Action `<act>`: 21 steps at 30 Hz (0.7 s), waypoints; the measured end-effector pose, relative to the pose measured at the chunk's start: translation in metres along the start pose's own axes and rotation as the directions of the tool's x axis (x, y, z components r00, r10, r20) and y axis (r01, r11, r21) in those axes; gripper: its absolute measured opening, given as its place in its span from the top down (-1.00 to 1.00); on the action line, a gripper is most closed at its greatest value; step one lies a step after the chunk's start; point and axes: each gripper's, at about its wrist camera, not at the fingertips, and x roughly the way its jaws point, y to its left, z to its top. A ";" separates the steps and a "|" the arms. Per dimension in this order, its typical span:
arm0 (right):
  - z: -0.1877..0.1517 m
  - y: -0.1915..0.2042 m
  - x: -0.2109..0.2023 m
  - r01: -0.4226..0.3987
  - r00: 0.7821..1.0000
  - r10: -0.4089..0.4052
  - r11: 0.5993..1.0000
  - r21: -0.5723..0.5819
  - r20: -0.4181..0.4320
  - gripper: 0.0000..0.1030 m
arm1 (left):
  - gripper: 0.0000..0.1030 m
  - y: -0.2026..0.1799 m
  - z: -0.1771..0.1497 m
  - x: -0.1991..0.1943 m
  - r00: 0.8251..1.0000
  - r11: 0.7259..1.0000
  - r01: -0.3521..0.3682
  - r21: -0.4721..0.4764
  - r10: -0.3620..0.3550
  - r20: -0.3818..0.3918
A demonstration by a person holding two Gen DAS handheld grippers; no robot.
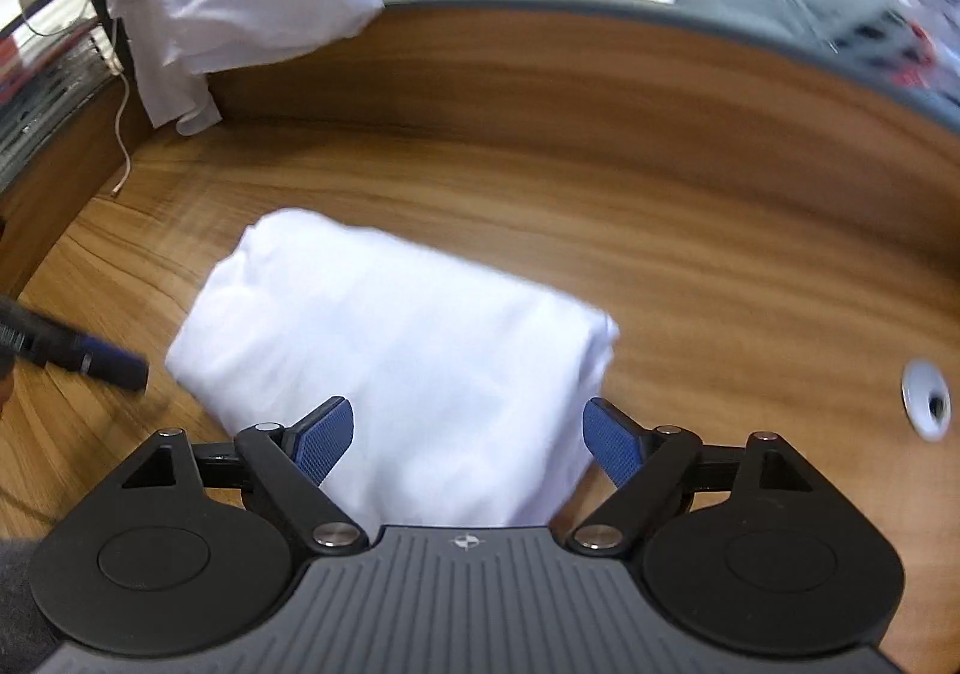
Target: Fold clothes
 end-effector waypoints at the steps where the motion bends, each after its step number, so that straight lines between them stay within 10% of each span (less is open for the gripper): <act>1: 0.006 -0.001 0.002 -0.006 1.000 0.006 1.000 -0.014 0.003 -0.71 | -0.51 -0.004 -0.005 0.002 1.000 1.000 0.002 -0.009 -0.002 0.005; 12: 0.078 -0.036 0.087 -0.162 0.976 0.167 0.986 0.050 -0.138 -0.70 | -0.59 -0.038 -0.031 0.042 0.994 0.983 0.058 -0.175 -0.040 0.100; 21: 0.050 -0.058 0.087 -0.232 0.949 0.271 0.946 0.226 -0.159 -0.71 | -0.62 -0.030 -0.014 0.039 0.976 0.962 0.033 -0.270 0.027 0.217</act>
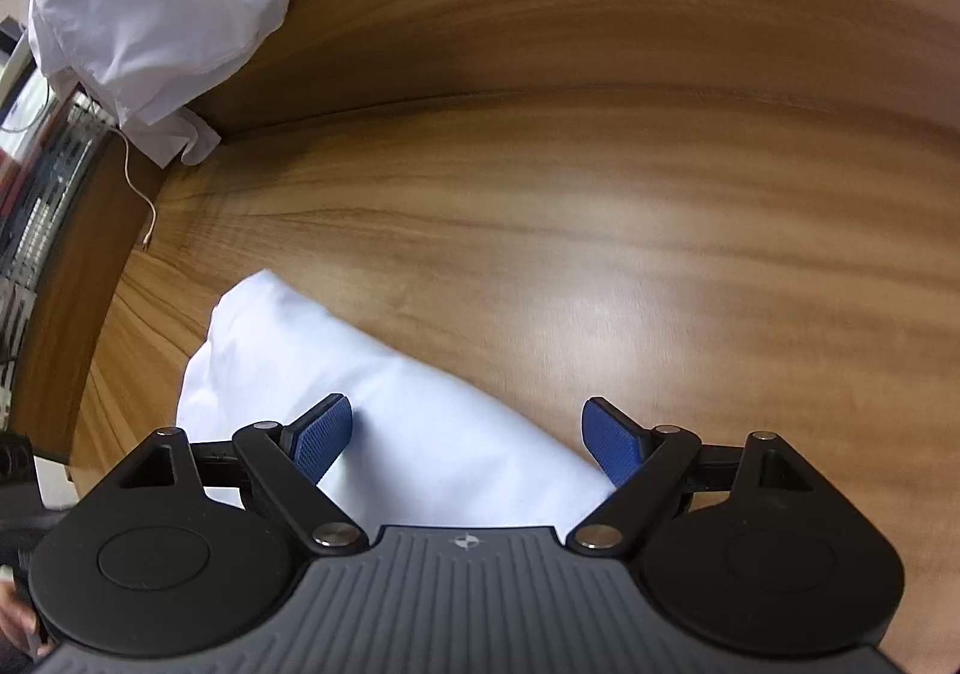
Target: Fold clothes
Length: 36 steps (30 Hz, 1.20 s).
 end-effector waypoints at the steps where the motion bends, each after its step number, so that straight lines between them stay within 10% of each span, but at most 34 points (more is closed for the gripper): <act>1: -0.008 0.002 0.000 -0.010 1.000 0.010 1.000 0.009 -0.005 -0.71 | -0.62 0.003 0.004 -0.001 1.000 1.000 -0.006 -0.015 0.006 0.006; 18: -0.124 0.060 -0.008 -0.063 0.998 0.063 0.997 -0.041 -0.015 -0.75 | -0.62 0.006 0.074 0.023 0.990 0.991 -0.105 0.085 0.113 -0.089; 36: -0.167 0.042 -0.006 -0.181 0.983 0.179 0.959 0.218 0.027 -0.84 | -0.76 0.008 0.072 0.035 0.985 0.988 -0.100 0.118 0.115 -0.129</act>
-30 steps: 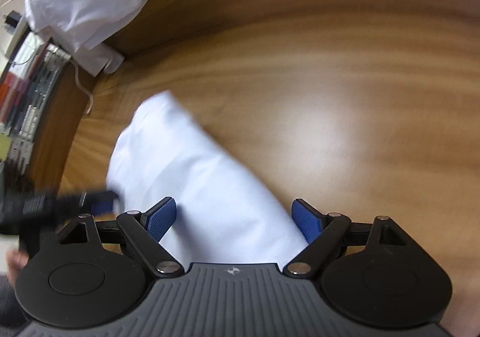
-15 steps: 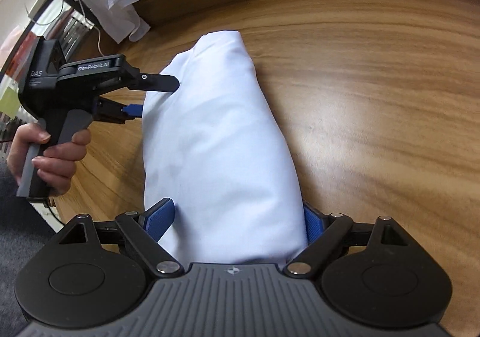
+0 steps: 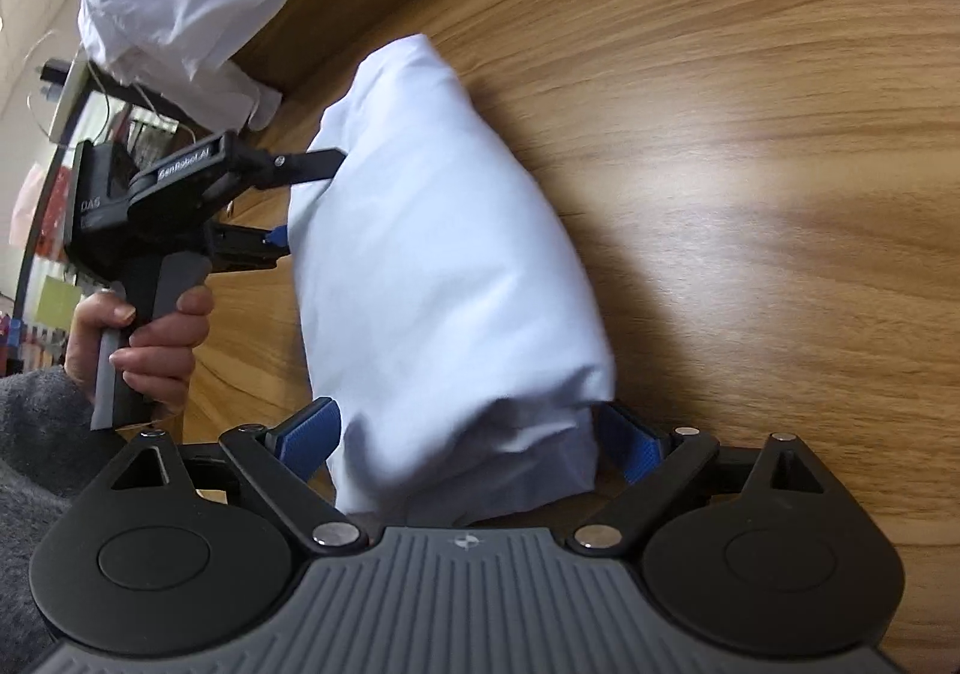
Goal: Fold clothes
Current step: 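Grasp the white bundle with both grippers and lift it off the desk, then carry the bundle to the cardboard box and lower it inside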
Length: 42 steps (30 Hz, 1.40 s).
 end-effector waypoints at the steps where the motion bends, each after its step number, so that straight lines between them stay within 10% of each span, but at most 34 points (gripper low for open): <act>1: 0.000 0.004 0.002 0.006 1.000 -0.006 1.000 -0.006 0.003 -0.82 | -0.79 -0.002 0.001 0.002 1.000 1.000 0.004 0.002 -0.004 0.007; 6: 0.001 0.014 0.007 0.050 0.997 -0.050 0.999 -0.009 0.062 -0.59 | -0.89 -0.014 0.001 0.007 0.998 0.999 -0.009 0.034 0.007 0.060; 14: -0.007 0.035 -0.015 0.128 0.976 -0.121 0.991 -0.026 0.182 0.07 | -0.16 -0.030 -0.002 -0.007 0.989 0.996 0.008 0.085 -0.020 0.145; 23: -0.047 0.073 -0.078 0.226 0.910 -0.206 0.974 -0.014 0.360 0.16 | -0.13 -0.077 -0.018 -0.029 0.974 0.962 0.160 0.223 -0.191 0.123; 32: -0.152 0.108 -0.147 0.285 0.772 -0.340 0.940 0.187 0.537 0.17 | -0.13 -0.153 -0.069 -0.042 0.939 0.850 0.332 0.408 -0.338 -0.060; 42: -0.312 0.143 -0.208 0.260 0.533 -0.565 0.818 0.513 0.630 0.17 | -0.12 -0.268 -0.187 -0.034 0.828 0.594 0.560 0.577 -0.406 -0.386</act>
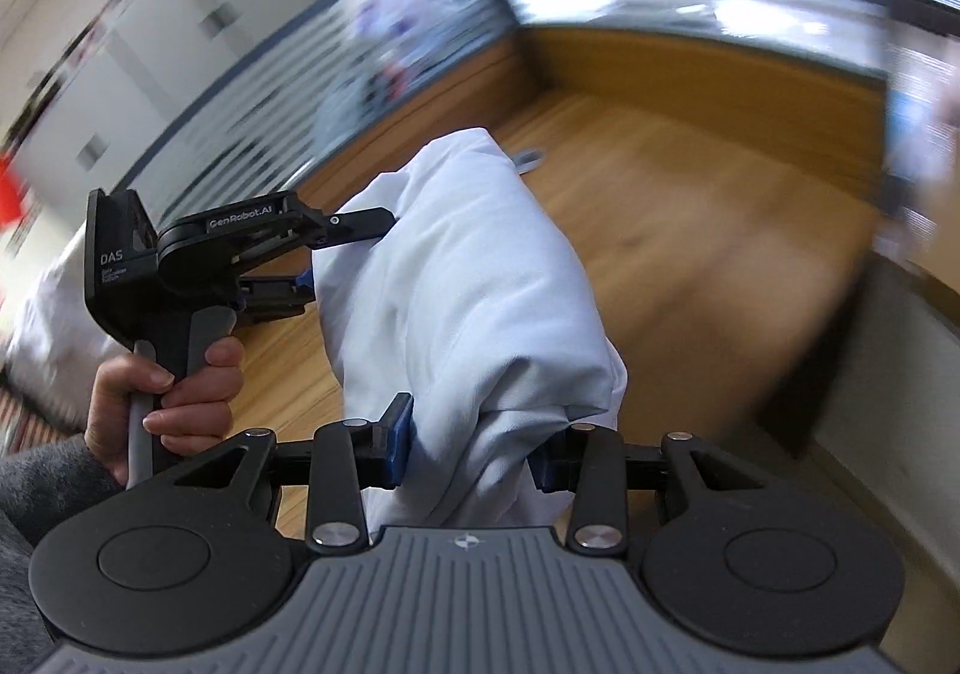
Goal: Fold clothes
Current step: 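Carry the bundle to the cardboard box and lower it inside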
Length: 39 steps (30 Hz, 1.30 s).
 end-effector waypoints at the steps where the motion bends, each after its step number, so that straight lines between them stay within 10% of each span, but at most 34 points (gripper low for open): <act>1: -0.004 -0.011 -0.015 0.023 0.999 -0.023 0.999 0.025 0.024 0.17 | -0.12 -0.016 -0.003 0.010 0.999 0.999 0.026 0.029 -0.026 -0.021; 8: -0.025 -0.086 -0.108 0.165 0.968 -0.192 0.972 0.167 0.162 0.17 | -0.12 -0.126 -0.026 0.097 0.962 0.959 0.227 0.168 -0.195 -0.189; 21: -0.011 -0.271 -0.220 0.256 0.842 -0.380 0.906 0.336 0.383 0.19 | -0.12 -0.337 -0.048 0.277 0.860 0.843 0.465 0.271 -0.357 -0.366; 34: 0.068 -0.390 -0.199 0.280 0.782 -0.441 0.880 0.384 0.441 0.20 | -0.13 -0.410 -0.010 0.433 0.818 0.826 0.470 0.311 -0.276 -0.505; 39: 0.085 -0.406 -0.163 0.254 0.800 -0.440 0.864 0.434 0.408 0.18 | -0.16 -0.413 -0.001 0.478 0.814 0.835 0.426 0.349 -0.186 -0.550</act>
